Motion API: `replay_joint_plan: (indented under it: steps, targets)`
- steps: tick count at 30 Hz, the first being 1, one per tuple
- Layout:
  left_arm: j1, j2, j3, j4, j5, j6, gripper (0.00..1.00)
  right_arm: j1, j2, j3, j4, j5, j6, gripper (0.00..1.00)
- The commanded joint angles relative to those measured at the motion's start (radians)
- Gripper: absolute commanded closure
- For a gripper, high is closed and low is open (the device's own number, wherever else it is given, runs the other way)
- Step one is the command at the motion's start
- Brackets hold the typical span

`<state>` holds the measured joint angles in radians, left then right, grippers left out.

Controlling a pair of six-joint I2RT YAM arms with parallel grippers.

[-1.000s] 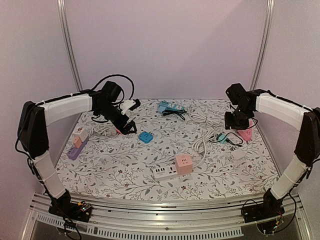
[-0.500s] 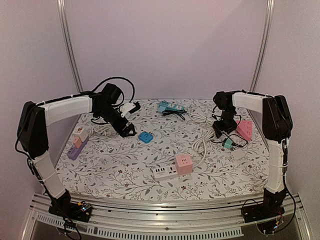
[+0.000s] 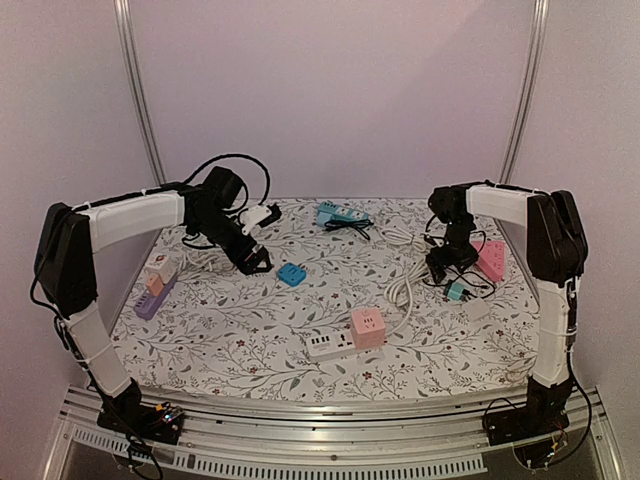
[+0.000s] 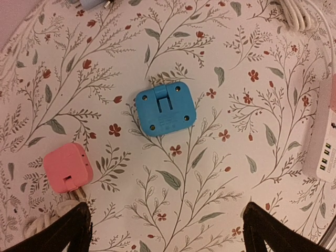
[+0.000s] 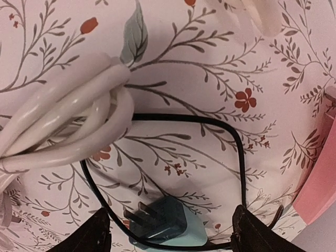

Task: Insert the plug
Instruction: Pick up the plug from the center of the board.

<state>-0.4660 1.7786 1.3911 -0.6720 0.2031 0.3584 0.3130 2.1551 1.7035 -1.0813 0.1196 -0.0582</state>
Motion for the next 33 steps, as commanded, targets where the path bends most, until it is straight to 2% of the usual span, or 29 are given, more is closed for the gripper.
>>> replay_joint_plan:
  steps: [1,4,8,14,24,30,33]
  targets:
    - [0.004,-0.002,-0.017,-0.011,0.020,0.016,0.00,0.000,-0.133,-0.059,-0.026,0.000,0.012,0.22]
    - [0.004,0.001,-0.016,-0.012,0.024,0.015,0.00,0.001,-0.223,-0.119,0.014,-0.050,0.027,0.22]
    - [0.004,-0.001,-0.018,-0.011,0.024,0.019,0.01,0.000,-0.318,-0.249,0.068,-0.013,0.045,0.25]
    - [0.004,-0.008,-0.023,-0.011,0.031,0.026,0.01,0.000,-0.322,-0.365,0.111,0.013,0.045,0.25]
    - [0.004,-0.012,-0.026,-0.029,0.034,0.039,0.01,0.000,-0.184,-0.306,0.181,0.038,-0.020,0.26]
    - [0.004,-0.003,-0.017,-0.034,0.035,0.040,0.00,0.000,-0.125,-0.267,0.181,0.031,-0.037,0.34]
    - [0.004,0.001,-0.015,-0.037,0.037,0.040,0.00,0.001,-0.117,-0.263,0.180,0.010,-0.040,0.46]
